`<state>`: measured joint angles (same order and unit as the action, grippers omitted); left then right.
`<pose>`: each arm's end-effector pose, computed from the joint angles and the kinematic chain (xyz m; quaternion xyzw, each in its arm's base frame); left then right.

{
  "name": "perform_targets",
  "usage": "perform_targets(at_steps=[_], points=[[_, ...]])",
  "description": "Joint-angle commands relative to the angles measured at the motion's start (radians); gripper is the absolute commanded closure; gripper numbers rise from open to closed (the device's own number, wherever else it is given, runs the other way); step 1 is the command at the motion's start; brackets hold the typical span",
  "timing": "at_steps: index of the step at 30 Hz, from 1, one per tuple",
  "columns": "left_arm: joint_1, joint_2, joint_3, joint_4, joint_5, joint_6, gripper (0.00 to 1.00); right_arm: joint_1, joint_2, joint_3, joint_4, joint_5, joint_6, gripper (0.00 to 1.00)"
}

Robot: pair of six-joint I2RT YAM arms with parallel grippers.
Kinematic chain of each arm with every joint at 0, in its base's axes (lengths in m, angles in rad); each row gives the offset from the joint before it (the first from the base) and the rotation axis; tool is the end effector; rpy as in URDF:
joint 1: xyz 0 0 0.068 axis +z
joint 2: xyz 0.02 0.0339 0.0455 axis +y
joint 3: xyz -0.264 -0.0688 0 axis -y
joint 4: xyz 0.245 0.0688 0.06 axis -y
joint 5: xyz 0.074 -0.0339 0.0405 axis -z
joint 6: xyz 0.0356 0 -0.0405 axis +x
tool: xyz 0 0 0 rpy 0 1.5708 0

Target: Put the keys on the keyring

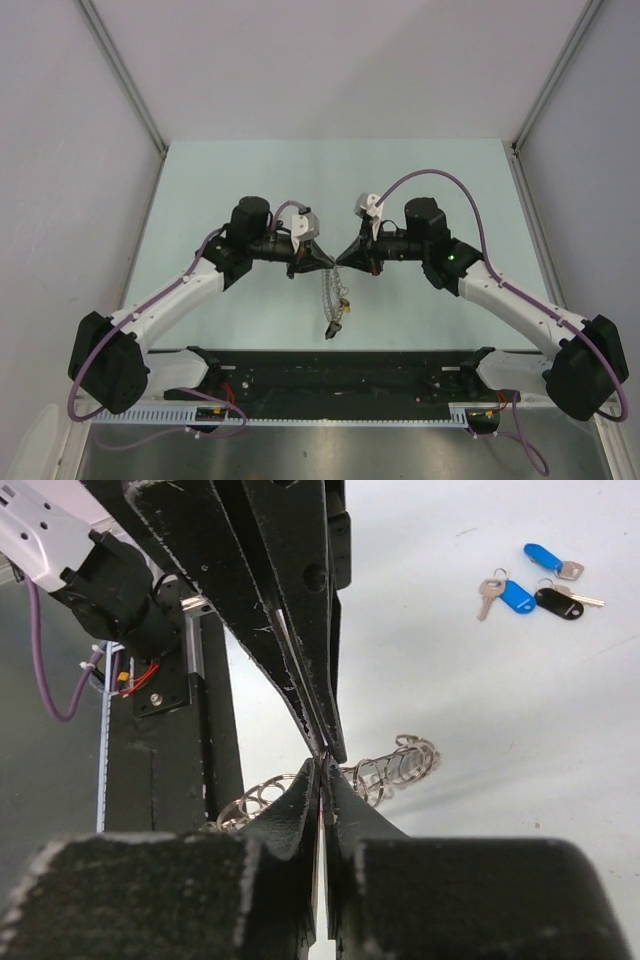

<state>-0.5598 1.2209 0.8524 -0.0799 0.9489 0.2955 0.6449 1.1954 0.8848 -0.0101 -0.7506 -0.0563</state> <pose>0.2092 -0.1653 0.2882 0.5336 0.5844 -0.4458 0.4183 0.2010 0.1816 0.3098 -0.4606 0.6349 0.4424 0.4348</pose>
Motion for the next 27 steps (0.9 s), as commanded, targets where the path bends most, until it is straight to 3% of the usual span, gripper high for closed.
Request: perform_targets(at_steps=[1, 3, 8, 9, 11, 12, 15, 18, 22, 27], points=[[-0.014, -0.053, 0.074, -0.125, -0.108, 0.060, 1.00, -0.005, -0.006, 0.036, -0.017, 0.118, 0.003, 0.90], [-0.014, -0.058, 0.115, -0.190, -0.217, 0.067, 1.00, -0.002, -0.014, 0.036, -0.048, 0.172, 0.001, 0.74], [-0.046, -0.051, 0.215, -0.461, -0.458, 0.085, 1.00, 0.019, -0.046, 0.014, -0.050, 0.287, 0.009, 0.55], [-0.067, -0.047, 0.241, -0.484, -0.525, 0.085, 1.00, 0.021, -0.057, -0.006, -0.038, 0.304, 0.013, 0.45], [-0.087, -0.037, 0.264, -0.550, -0.577, 0.076, 1.00, 0.025, -0.060, -0.020, -0.005, 0.341, 0.022, 0.34], [-0.103, -0.021, 0.287, -0.567, -0.597, 0.067, 1.00, 0.032, -0.050, -0.021, 0.001, 0.362, 0.007, 0.22], [-0.120, 0.020, 0.335, -0.641, -0.697, 0.016, 1.00, 0.090, -0.042, -0.021, -0.016, 0.457, -0.080, 0.10], [-0.132, 0.051, 0.382, -0.708, -0.797, -0.035, 1.00, 0.070, -0.040, -0.029, 0.004, 0.410, -0.013, 0.07], [-0.147, 0.093, 0.441, -0.787, -0.915, -0.088, 1.00, 0.001, -0.027, -0.122, 0.288, 0.193, 0.096, 0.11], [-0.175, 0.140, 0.478, -0.839, -0.947, -0.120, 1.00, -0.011, 0.050, -0.164, 0.417, 0.116, 0.142, 0.15]])
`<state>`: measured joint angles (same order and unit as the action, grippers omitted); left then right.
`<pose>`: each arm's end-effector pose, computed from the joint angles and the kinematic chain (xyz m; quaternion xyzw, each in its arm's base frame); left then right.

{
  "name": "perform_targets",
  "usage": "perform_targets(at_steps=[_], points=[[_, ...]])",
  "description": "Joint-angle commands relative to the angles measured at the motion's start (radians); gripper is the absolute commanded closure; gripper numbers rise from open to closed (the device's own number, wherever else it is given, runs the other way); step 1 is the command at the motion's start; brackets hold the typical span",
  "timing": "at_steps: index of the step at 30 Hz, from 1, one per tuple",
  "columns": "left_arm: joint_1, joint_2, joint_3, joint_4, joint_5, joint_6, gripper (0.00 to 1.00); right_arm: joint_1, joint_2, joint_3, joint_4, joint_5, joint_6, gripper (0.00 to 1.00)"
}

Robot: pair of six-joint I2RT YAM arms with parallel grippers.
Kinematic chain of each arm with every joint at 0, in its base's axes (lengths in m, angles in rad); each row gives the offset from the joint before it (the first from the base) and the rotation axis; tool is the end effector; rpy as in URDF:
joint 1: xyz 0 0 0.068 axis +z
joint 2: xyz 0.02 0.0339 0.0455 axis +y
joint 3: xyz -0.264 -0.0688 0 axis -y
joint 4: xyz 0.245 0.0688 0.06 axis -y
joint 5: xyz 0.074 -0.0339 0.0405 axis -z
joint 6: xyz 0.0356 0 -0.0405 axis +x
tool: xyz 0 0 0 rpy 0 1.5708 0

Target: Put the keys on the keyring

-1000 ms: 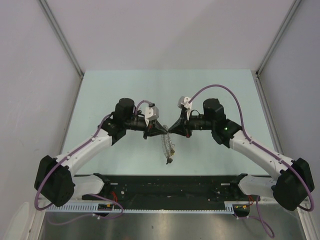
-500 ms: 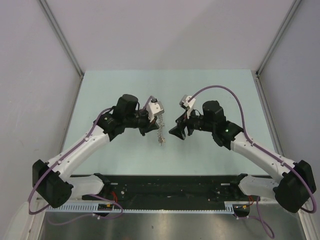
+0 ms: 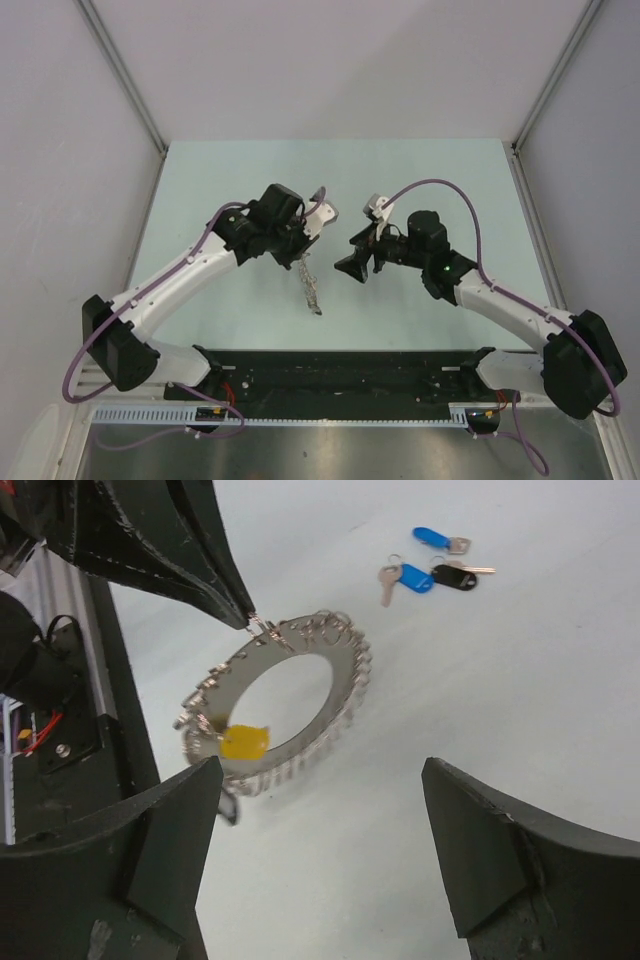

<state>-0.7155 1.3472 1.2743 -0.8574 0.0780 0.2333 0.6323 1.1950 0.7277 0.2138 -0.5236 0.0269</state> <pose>0.2062 -0.1829 0.3251 0.4442 0.8381 -0.1110 0.2966 0.2076 0.1741 0.2760 -0.3789 0.6819 0.3850 0.4931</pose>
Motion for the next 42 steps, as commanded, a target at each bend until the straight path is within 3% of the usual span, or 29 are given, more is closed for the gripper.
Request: perform_targets(at_steps=[1, 9, 15, 27, 42], points=[[-0.022, 0.026, 0.072, -0.107, -0.076, -0.074, 1.00, 0.000, 0.061, -0.008, 0.205, -0.124, 0.062, 0.15], [-0.053, 0.183, 0.137, -0.195, -0.153, -0.078, 1.00, -0.034, 0.000, -0.123, 0.286, -0.053, 0.131, 0.19], [-0.081, 0.280, 0.222, -0.196, -0.170, -0.040, 1.00, -0.036, -0.144, -0.203, 0.185, 0.174, 0.108, 0.19], [-0.190, 0.704, 0.554, -0.246, -0.161, 0.083, 1.00, -0.036, -0.428, -0.309, -0.023, 0.484, 0.122, 0.18], [-0.251, 0.819, 0.517, -0.155, -0.149, 0.098, 0.94, -0.033, -0.517, -0.340, -0.123, 0.551, 0.176, 0.18]])
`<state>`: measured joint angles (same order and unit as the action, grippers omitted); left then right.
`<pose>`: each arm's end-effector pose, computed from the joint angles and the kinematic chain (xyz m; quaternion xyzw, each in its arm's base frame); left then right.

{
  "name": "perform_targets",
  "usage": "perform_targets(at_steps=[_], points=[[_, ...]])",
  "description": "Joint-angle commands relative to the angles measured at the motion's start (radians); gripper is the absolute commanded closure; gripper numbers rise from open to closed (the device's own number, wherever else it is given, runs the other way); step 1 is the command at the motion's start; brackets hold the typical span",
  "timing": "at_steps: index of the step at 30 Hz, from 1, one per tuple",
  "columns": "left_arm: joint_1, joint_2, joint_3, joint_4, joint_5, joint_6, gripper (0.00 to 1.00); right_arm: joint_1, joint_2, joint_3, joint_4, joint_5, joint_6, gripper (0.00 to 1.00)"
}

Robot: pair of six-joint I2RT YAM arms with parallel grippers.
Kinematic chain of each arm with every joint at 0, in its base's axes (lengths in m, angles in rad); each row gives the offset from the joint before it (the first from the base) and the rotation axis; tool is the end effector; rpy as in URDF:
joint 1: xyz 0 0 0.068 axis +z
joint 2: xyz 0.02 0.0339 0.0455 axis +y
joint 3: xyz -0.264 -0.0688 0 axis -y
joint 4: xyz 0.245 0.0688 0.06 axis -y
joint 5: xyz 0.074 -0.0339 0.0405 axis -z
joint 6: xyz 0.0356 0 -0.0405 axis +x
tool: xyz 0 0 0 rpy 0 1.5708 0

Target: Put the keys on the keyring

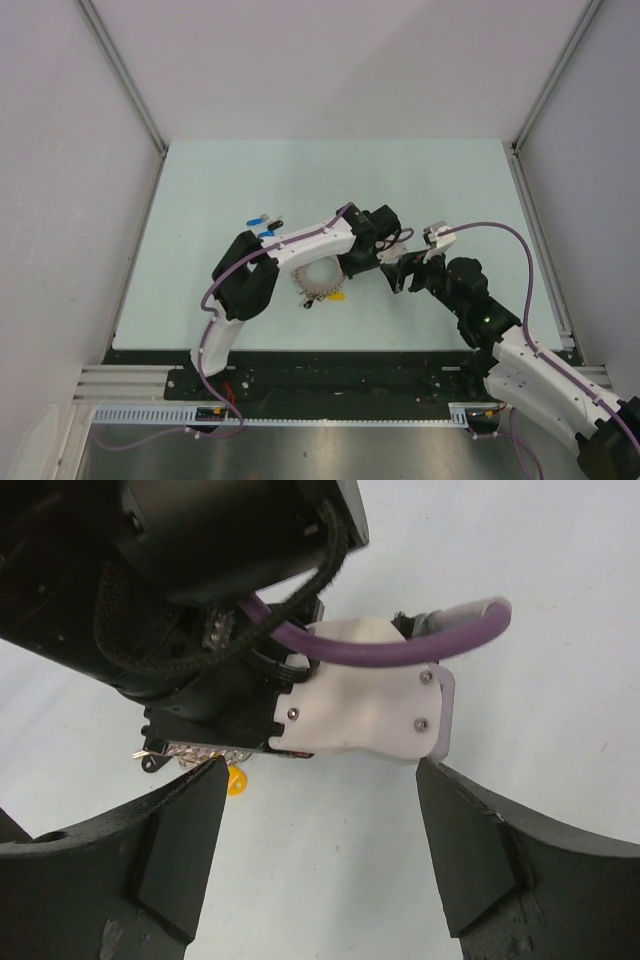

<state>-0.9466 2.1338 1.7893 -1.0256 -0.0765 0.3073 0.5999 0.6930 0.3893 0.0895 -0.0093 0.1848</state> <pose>0.2556 -0.3502 0.2032 0.5802 0.8074 0.0047 0.1070 0.1449 0.0995 0.2428 -0.1633 0.7613 0.2433 0.5784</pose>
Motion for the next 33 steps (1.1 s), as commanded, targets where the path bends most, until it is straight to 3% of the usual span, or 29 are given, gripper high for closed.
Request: perform_targets(at_steps=[1, 7, 11, 17, 19, 28, 33], points=[[-0.023, 0.044, -0.001, 0.022, 0.012, 0.021, 0.94, 0.001, -0.021, -0.001, 0.000, 0.035, 0.019, 0.18], [-0.032, 0.075, -0.028, 0.065, 0.014, 0.006, 0.94, 0.006, -0.052, -0.001, -0.028, 0.051, 0.018, 0.19], [-0.034, 0.061, -0.044, 0.091, 0.023, -0.005, 0.88, 0.008, -0.075, -0.001, -0.043, 0.055, 0.015, 0.18], [-0.032, -0.006, -0.031, 0.133, 0.024, -0.030, 0.66, 0.008, -0.096, 0.003, -0.053, 0.048, 0.008, 0.18], [-0.031, -0.052, -0.034, 0.153, 0.023, -0.039, 0.57, 0.008, -0.101, 0.009, -0.060, 0.042, 0.002, 0.17], [0.063, -0.300, -0.185, 0.320, 0.061, -0.117, 0.37, 0.009, -0.044, 0.046, -0.057, -0.006, -0.005, 0.12], [0.152, -0.480, -0.336, 0.378, 0.099, -0.161, 0.33, 0.012, 0.045, 0.071, -0.048, -0.060, -0.022, 0.12]])
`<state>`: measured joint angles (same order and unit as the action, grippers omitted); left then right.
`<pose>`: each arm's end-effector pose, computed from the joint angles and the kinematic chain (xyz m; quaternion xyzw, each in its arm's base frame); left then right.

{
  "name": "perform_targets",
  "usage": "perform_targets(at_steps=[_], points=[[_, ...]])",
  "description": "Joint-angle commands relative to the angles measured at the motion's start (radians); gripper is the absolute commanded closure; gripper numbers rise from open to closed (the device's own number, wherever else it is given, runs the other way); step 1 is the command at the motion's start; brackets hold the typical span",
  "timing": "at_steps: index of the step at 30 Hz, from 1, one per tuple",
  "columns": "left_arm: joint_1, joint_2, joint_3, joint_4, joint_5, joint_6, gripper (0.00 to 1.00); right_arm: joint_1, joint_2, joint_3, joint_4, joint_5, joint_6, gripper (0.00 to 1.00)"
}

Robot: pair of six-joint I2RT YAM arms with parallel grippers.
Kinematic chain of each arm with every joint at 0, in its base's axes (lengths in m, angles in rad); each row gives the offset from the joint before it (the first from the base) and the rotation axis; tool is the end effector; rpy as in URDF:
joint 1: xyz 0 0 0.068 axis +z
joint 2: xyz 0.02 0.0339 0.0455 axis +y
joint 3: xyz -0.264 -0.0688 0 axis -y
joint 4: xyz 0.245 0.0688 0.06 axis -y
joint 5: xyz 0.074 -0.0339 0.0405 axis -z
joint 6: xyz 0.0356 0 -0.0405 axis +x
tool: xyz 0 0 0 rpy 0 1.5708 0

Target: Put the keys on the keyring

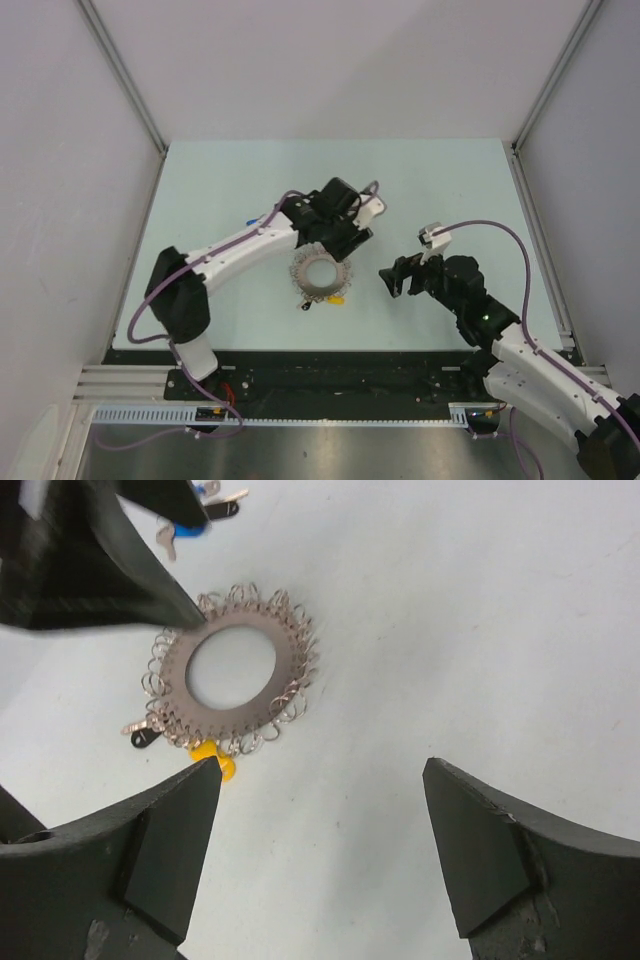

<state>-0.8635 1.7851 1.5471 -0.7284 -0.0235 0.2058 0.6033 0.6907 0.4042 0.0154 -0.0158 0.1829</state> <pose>0.2545 -0.2964 0.2818 0.4834 0.8232 -0.0855 0.2853 0.1430 0.0992 0.2407 -0.1708 0.7776 0.2376 0.5565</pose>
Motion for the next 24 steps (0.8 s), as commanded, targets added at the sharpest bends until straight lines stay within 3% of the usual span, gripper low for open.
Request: perform_targets(at_steps=[1, 11, 16, 18, 21, 24], points=[[0.101, -0.160, -0.116, 0.089, 0.053, -0.066, 0.30, 0.009, 0.062, 0.058, 0.032, -0.062, -0.023, 0.13], [0.274, -0.558, -0.442, 0.194, 0.025, -0.103, 0.13, 0.072, 0.413, 0.186, 0.070, -0.148, -0.163, 0.27], [0.310, -0.733, -0.599, 0.300, -0.027, -0.108, 0.09, 0.081, 0.578, 0.240, 0.063, -0.164, -0.229, 0.43], [0.311, -0.753, -0.613, 0.308, -0.074, -0.094, 0.09, 0.081, 0.631, 0.260, 0.054, -0.173, -0.244, 0.54], [0.313, -0.759, -0.613, 0.290, -0.105, -0.082, 0.07, 0.088, 0.673, 0.272, 0.051, -0.190, -0.258, 0.62], [0.313, -0.762, -0.614, 0.282, -0.118, -0.075, 0.05, 0.110, 0.727, 0.286, 0.055, -0.191, -0.269, 0.62]])
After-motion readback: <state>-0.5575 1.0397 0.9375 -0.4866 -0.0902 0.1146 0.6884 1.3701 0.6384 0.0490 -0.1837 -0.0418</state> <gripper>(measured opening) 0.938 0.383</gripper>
